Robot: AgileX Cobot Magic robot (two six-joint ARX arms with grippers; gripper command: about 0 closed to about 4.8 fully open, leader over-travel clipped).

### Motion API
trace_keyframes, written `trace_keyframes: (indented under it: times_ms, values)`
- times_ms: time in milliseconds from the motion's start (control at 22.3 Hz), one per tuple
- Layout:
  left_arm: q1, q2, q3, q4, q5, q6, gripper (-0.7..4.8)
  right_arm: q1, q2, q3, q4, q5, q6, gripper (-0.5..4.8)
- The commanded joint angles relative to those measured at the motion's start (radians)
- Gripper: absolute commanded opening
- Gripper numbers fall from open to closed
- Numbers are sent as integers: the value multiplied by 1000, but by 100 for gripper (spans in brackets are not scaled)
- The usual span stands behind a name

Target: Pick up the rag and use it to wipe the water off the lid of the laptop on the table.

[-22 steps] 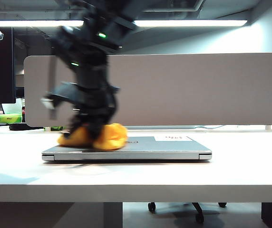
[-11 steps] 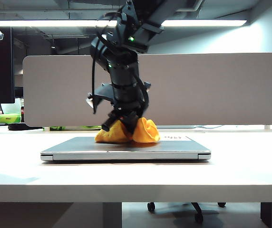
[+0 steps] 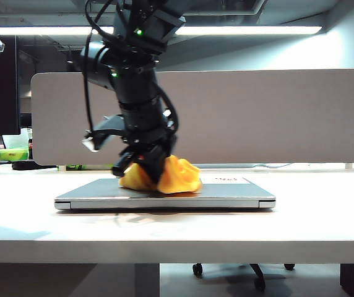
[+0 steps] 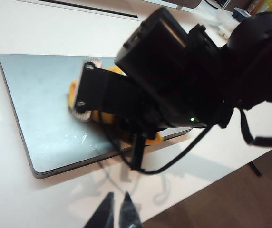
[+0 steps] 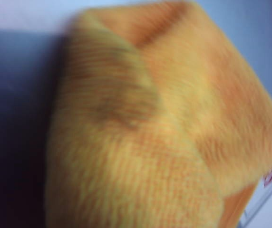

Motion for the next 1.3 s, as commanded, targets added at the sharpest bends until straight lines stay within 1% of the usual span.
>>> trace_keyframes:
  times_ms: [45,135,314,449,719,809,943,1168,1303]
  values:
    - [0,-2,3,12,3,2,22,-38,-26,2,-228,37,94,-8]
    - [0,-2,3,12,3,2,22,-56,-42,2,-292,51,129,-8]
    - [0,-2,3,12,3,2,22,-98,-76,2,-380,94,152,-8]
    - [0,-2,3,12,3,2,22,-140,-110,3,-412,126,155,-8]
    - [0,-2,3,12,3,2,22,-249,-167,2,-449,125,159,-8]
    - [0,-2,3,12,3,2,22,-266,-171,2,-450,125,158,-8]
    - [-1,-2,3,12,3,2,22,-278,-168,0,-436,115,158,-8]
    - [0,-2,3,12,3,2,22,-274,-167,-2,-359,9,163,-8]
    - [-1,-2,3,12,3,2,22,-261,-154,-3,-336,-24,187,-8]
